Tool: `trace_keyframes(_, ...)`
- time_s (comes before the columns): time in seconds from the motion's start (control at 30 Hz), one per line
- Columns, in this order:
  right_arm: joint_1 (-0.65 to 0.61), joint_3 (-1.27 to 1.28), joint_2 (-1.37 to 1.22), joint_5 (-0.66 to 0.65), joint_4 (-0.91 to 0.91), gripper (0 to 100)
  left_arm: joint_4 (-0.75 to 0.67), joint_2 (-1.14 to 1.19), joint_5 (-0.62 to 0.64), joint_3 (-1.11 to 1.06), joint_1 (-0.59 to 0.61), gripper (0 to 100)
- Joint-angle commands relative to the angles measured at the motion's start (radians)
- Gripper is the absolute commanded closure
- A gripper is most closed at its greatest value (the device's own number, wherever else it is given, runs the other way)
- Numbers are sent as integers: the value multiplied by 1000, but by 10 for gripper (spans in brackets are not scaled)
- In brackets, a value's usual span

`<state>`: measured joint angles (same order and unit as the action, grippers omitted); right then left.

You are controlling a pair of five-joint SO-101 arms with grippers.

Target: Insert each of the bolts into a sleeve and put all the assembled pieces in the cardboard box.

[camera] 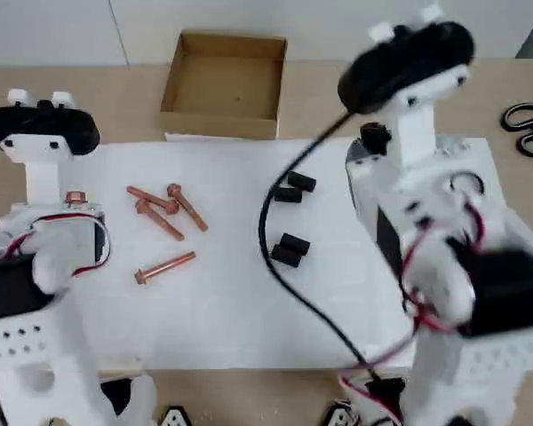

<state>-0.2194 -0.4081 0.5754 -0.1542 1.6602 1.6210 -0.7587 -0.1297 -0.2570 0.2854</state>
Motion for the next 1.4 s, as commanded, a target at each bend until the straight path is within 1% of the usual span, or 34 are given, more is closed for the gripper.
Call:
trace_keyframes(0.0, -12, 100, 136, -3, 2, 974, -28, -97, 6, -28, -6, 994)
trace_keyframes(0.17, -94, 341, 351, -2, -41, 974, -137, -256, 6, -151, -8, 994)
trace_keyframes(0.3, -99, 557, 498, 0, -127, 974, -238, -379, 18, -294, -11, 994)
trace_keyframes(0.37, -102, 663, 568, 0, -183, 974, -261, -427, 95, -357, -37, 994)
trace_keyframes(0.47, -104, 845, 679, 0, -325, 974, -259, -460, 267, -390, -80, 994)
trace_keyframes(0.53, -104, 988, 737, 0, -464, 974, -262, -450, 364, -389, -114, 994)
trace_keyframes(0.6, -104, 1125, 783, 0, -598, 974, -262, -414, 428, -389, -167, 994)
trace_keyframes(0.73, -104, 1335, 835, 2, -757, 974, -262, -292, 446, -354, -270, 994)
trace_keyframes(0.93, -108, 1548, 854, 92, -917, 974, -276, -109, 514, -185, -396, 994)
trace_keyframes(1.03, -163, 1666, 854, 91, -1024, 974, -361, -52, 517, -159, -450, 994)
trace_keyframes(1.17, -257, 1803, 854, 91, -1141, 974, -477, -46, 517, -176, -514, 994)
trace_keyframes(1.27, -277, 1869, 854, 91, -1204, 974, -546, -48, 516, -202, -559, 994)
trace_keyframes(1.37, -278, 1890, 854, 91, -1221, 974, -618, -48, 517, -262, -611, 994)
